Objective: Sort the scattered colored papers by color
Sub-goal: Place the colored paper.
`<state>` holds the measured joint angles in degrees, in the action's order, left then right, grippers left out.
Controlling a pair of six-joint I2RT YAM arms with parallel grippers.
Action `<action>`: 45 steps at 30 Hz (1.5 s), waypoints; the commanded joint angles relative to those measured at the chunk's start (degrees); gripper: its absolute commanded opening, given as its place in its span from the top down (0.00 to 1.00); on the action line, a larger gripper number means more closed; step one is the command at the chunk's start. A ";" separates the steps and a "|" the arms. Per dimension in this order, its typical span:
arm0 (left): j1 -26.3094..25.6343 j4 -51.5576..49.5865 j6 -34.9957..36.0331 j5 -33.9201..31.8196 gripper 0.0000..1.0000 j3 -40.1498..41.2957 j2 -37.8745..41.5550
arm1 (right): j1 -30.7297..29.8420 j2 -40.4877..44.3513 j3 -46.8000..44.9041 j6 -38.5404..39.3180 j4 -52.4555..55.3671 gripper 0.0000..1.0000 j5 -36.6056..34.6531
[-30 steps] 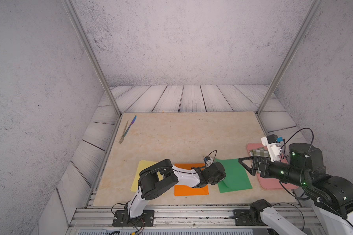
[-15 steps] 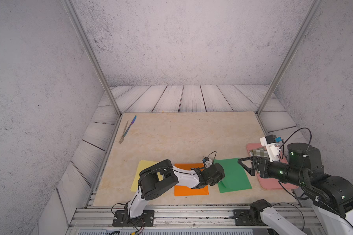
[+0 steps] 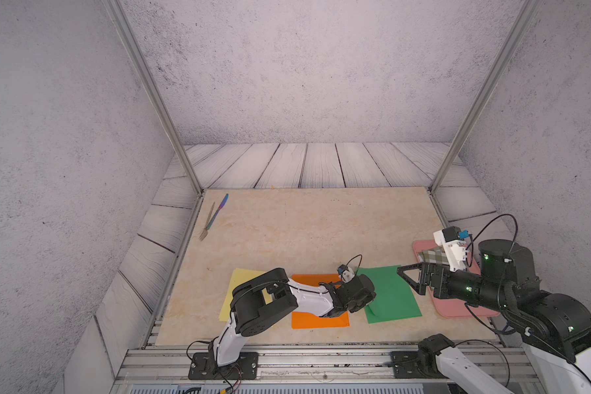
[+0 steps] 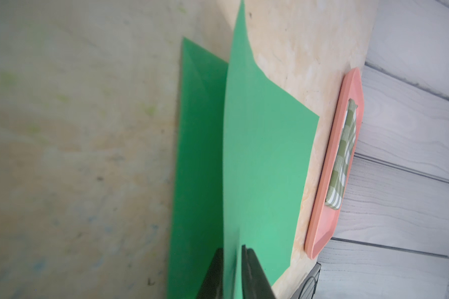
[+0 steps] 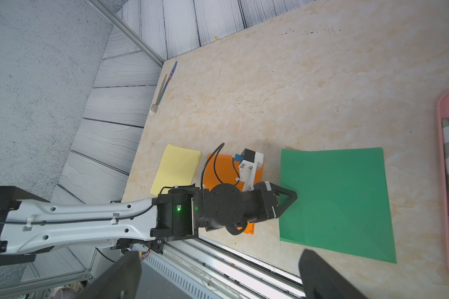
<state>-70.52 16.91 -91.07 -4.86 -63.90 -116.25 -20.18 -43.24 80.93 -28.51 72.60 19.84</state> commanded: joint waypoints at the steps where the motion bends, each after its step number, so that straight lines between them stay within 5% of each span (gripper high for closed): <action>1: -0.58 -2.63 0.68 -1.89 0.81 1.08 2.86 | 0.07 0.18 -0.50 0.57 -0.29 0.01 0.46; 14: -1.77 -11.84 0.76 -7.01 0.72 3.69 9.61 | 0.06 0.97 -2.28 -0.58 -1.23 0.01 0.91; 23: -2.08 -32.07 3.11 -16.42 0.69 4.79 22.34 | 0.11 1.15 -4.97 -2.06 -4.05 0.01 1.70; 26: -1.77 -42.03 5.13 -22.44 0.57 2.99 27.45 | 0.11 0.25 -5.40 -1.72 -5.28 0.01 0.83; 29: 0.50 -50.06 9.10 -25.74 0.28 3.05 33.98 | 0.06 -1.06 -6.10 -0.78 -7.67 0.01 -1.03; 32: 5.83 -58.15 13.64 -27.65 0.04 3.89 41.16 | 0.07 -2.74 -7.11 0.11 -11.05 0.01 -5.01; 38: 28.97 -62.36 35.73 -27.93 0.04 10.05 56.49 | 0.12 -5.38 -15.17 6.65 -23.92 0.01 -20.74; 45: 56.20 -35.64 68.08 -30.94 0.04 24.93 62.07 | 1.22 -2.61 -39.58 19.16 -57.89 0.01 -40.64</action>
<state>-19.25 -30.30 -41.50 -34.04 -43.40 -53.19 -19.84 -47.42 46.81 -17.06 32.49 -9.06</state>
